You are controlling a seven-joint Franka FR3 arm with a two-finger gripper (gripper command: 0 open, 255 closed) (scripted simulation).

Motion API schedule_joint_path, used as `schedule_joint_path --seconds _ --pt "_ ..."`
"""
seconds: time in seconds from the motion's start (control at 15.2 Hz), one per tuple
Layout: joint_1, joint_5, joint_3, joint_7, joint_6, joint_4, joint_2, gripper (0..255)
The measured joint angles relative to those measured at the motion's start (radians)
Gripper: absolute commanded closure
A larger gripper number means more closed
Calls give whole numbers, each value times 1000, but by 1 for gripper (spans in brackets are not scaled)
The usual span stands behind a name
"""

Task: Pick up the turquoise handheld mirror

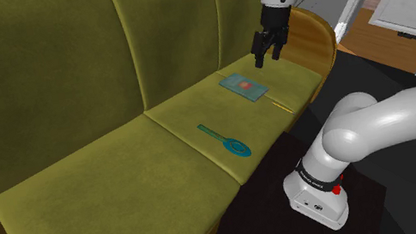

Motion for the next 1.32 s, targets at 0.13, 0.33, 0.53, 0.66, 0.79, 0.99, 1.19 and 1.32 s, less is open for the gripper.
schedule_joint_path --seconds 0.13,0.33,0.53,0.66,0.79,0.99,1.19,1.32 --pt "1 2 2 3 15 -13 1 0" --pt "8 14 16 26 104 -94 6 0" --pt "18 31 35 53 206 -179 18 0" --pt "25 41 45 69 283 -233 36 0" --pt "32 51 56 84 362 -277 68 0" --pt "45 66 74 107 489 -344 120 0" --pt "61 85 96 133 628 -381 216 0" --pt "71 96 110 149 730 -406 291 0"
